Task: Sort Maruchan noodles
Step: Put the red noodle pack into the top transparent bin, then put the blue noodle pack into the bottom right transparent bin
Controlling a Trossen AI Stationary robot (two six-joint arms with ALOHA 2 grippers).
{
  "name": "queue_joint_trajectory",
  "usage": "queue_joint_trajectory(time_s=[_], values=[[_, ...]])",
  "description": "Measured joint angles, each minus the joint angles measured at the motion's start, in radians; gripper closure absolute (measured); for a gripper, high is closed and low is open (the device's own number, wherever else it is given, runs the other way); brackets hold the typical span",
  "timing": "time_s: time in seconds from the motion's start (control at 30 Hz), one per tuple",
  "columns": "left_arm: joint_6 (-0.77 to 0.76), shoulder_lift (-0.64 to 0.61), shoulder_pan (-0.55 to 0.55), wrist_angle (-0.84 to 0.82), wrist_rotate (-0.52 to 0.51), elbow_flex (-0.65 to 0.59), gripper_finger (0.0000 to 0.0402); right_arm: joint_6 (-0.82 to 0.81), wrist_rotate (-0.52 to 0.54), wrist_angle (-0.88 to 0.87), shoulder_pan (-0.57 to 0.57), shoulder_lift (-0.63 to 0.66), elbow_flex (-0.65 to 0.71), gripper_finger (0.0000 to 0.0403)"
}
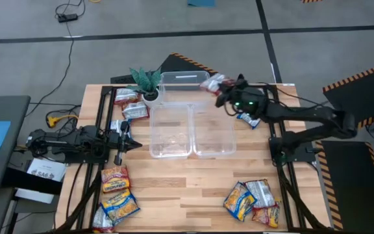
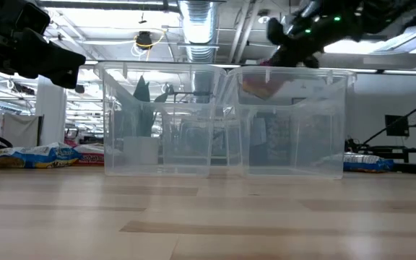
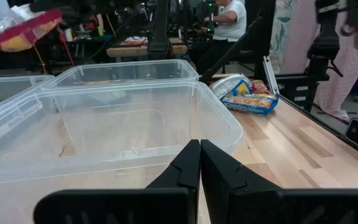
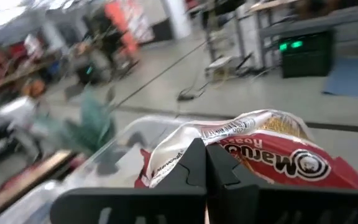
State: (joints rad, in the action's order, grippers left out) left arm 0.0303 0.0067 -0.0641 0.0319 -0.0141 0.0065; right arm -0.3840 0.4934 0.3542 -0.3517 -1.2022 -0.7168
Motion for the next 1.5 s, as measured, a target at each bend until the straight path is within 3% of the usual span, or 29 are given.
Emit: queue_joint_trajectory(time_s=[0.2,0.43,0.67,1.1,1.33,1.5], values=[[0.0,0.0,0.0,0.0,0.0,0.0,0.0401,0.072,-0.026,0.0,0.033,-0.171,-0.144,0.0397],[0.0,0.0,0.0,0.0,0.0,0.0,0.0401,0.062,-0.053,0.0,0.016,-0.277,-0.231,0.0393],[0.0,0.0,0.0,0.0,0.0,0.0,0.0401,0.045,-0.103,-0.011,0.017,-0.289,-0.247,0.0334],[0.0,0.0,0.0,0.0,0.0,0.0,0.0402,0.126,-0.159,-0.14,0.014,-0.118,-0.247,0.017],[0.0,0.0,0.0,0.0,0.0,0.0,0.0401,0.201,-0.173,-0.516,0.051,0.059,-0.247,0.0154],[0.0,0.0,0.0,0.0,0.0,0.0,0.0401,0.138,-0.153,-0.856,0.066,0.175,-0.244,0.0154]])
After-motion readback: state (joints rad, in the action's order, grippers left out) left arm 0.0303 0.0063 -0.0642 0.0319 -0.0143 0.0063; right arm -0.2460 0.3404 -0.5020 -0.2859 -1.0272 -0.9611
